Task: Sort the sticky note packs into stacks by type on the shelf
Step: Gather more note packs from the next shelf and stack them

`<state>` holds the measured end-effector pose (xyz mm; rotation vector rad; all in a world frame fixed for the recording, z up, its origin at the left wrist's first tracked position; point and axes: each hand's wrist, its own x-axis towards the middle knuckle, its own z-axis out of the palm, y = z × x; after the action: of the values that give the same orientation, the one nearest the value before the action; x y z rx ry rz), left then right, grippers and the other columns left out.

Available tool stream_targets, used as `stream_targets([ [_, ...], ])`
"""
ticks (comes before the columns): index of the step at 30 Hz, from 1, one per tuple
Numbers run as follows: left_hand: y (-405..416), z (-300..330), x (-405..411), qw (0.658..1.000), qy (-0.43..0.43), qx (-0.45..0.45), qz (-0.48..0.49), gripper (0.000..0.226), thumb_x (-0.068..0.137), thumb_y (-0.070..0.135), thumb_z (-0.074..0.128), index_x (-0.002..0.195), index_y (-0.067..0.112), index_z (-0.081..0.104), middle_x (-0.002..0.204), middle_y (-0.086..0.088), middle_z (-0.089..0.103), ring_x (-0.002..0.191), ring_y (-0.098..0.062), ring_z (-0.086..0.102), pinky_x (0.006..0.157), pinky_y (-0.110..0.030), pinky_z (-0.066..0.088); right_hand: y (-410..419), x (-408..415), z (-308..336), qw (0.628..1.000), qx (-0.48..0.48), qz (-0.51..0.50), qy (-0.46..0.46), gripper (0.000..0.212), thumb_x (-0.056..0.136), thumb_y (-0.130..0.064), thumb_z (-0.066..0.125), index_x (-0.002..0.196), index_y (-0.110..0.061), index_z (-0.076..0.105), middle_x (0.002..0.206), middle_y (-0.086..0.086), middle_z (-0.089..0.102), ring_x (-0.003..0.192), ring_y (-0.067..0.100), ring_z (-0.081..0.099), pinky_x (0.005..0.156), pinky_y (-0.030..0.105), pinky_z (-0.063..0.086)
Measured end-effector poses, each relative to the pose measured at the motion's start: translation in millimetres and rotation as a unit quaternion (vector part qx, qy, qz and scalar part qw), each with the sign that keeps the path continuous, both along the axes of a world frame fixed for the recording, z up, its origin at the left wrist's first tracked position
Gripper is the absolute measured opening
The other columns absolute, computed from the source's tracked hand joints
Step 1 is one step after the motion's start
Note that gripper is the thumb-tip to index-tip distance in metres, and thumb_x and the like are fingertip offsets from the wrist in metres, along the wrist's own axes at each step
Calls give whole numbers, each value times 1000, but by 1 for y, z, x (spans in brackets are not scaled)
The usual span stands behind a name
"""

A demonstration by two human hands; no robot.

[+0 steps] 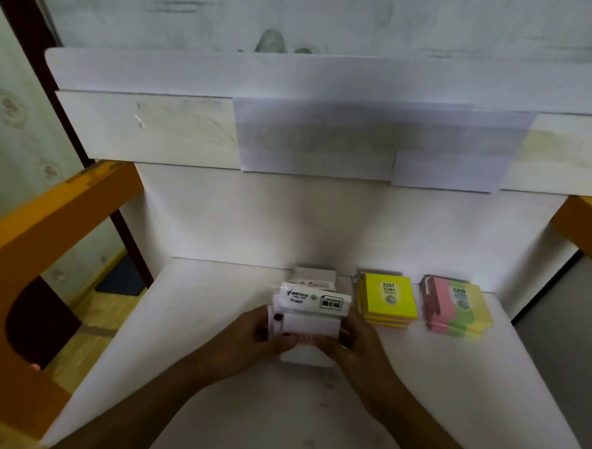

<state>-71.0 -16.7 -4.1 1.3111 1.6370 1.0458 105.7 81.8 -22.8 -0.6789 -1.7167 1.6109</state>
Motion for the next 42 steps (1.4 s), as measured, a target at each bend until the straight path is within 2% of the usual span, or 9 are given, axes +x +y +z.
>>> stream_targets([
  [4,1,-1,5,1000,-7,19,-8,42,85,21,67,124,31,56,121,23,64,113,-2,61,91,-17,50,-5,-7,-7,995,72,-29,-63,52,74,-13,80,120,-19,58,123,-4,52,98,-5,61,79,14,51],
  [7,3,-6,6,999,16,44,6,49,84,17,71,130,24,56,128,17,62,120,-4,58,100,-22,47,-4,-9,-17,983,145,-43,-104,59,75,-21,80,120,-42,48,122,-16,40,98,1,61,82,18,54],
  [12,1,-16,5,996,68,61,9,50,84,19,73,130,29,56,129,25,59,119,3,55,103,-22,45,-1,-1,-20,938,295,-80,-162,72,75,-61,60,139,-38,37,123,-17,52,110,5,48,96,22,40],
  [19,4,-24,5,992,99,84,3,65,77,14,77,134,30,51,133,29,53,124,7,48,104,-14,39,2,-1,-23,984,114,-50,-127,68,70,-26,83,124,-46,46,116,-16,62,100,2,62,82,15,50],
  [25,6,-18,4,982,156,92,-53,65,83,10,72,134,35,41,132,51,34,128,21,32,104,-1,25,0,3,-27,973,163,-30,-161,45,78,-29,71,115,-46,51,118,-10,63,108,2,61,97,23,49],
  [29,21,-5,1,995,49,57,60,43,81,24,76,118,36,57,112,22,67,104,0,62,88,-16,51,9,-2,-11,980,128,-60,-143,31,86,-29,69,115,-37,60,104,-11,72,92,-1,67,83,25,55],
  [31,30,6,-2,990,-33,41,131,31,83,23,72,112,22,62,100,5,72,91,-10,69,71,-17,55,18,-9,1,984,64,-116,-123,30,84,-31,72,112,-35,62,99,-8,73,89,6,70,81,34,58],
  [34,44,24,-4,983,-146,9,113,23,89,19,64,113,19,66,104,0,74,94,-10,70,72,-18,55,36,-26,16,976,-3,-177,-125,26,76,-35,77,97,-36,61,88,-9,72,85,13,70,80,40,58],
  [42,76,27,-7,971,-125,-48,199,22,88,24,68,107,15,70,94,-1,73,82,-15,67,74,-25,58,59,-42,26,956,50,-168,-234,33,78,-27,68,111,-22,68,103,-1,73,92,19,69,83,42,57],
])
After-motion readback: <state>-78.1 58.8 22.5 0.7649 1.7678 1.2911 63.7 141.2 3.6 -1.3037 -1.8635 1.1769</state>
